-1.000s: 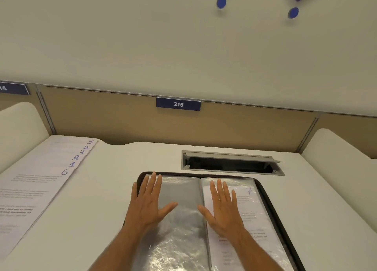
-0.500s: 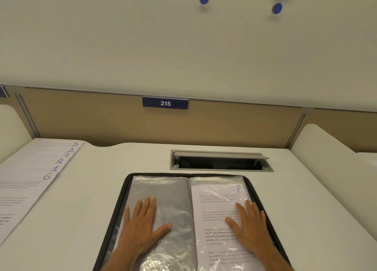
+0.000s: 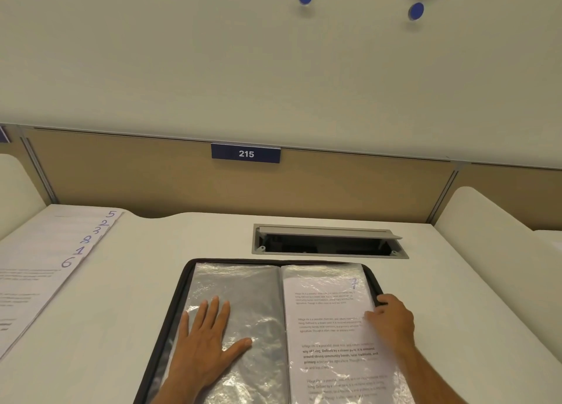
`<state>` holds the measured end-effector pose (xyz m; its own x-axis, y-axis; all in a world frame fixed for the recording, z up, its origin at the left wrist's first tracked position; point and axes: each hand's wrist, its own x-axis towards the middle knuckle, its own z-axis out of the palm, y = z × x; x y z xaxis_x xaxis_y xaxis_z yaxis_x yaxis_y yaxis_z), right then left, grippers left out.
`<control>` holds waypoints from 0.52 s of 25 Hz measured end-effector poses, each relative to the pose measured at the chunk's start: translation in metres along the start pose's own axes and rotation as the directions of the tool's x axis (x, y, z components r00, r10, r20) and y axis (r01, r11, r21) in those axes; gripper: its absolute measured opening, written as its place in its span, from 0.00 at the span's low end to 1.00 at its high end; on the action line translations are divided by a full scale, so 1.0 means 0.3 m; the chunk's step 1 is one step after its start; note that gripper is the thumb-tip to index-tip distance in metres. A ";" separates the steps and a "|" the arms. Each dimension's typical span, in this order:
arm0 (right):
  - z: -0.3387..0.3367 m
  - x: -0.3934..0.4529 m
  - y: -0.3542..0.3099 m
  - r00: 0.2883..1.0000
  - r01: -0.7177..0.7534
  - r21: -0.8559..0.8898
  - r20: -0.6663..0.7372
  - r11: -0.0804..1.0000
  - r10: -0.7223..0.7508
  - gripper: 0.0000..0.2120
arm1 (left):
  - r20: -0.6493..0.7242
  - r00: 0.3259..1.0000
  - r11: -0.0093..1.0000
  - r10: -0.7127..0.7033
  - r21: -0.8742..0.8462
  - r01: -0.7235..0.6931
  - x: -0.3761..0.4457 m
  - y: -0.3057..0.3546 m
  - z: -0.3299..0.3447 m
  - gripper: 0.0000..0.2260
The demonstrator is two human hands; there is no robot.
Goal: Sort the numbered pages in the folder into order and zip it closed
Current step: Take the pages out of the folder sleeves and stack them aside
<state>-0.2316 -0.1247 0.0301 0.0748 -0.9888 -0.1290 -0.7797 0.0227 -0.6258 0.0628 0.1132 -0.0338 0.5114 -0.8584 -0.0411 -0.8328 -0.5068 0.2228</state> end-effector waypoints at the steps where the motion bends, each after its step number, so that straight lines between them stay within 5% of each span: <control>1: -0.004 0.008 -0.001 0.999 -0.032 0.004 -0.013 0.999 0.032 0.25 | -0.003 1.000 1.000 -0.001 -0.001 0.001 -0.001 -0.001 0.002 0.51; 13: -0.045 0.031 -0.014 0.995 -0.098 0.099 0.039 0.990 0.094 0.04 | -0.036 0.999 1.000 -0.009 -0.024 0.009 -0.002 -0.001 0.009 0.51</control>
<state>-0.2360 -0.1360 0.0418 0.0249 -0.9758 -0.2173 -0.7178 0.1339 -0.6833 0.0623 0.1137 -0.0365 0.5265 -0.8502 -0.0081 -0.8230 -0.5120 0.2458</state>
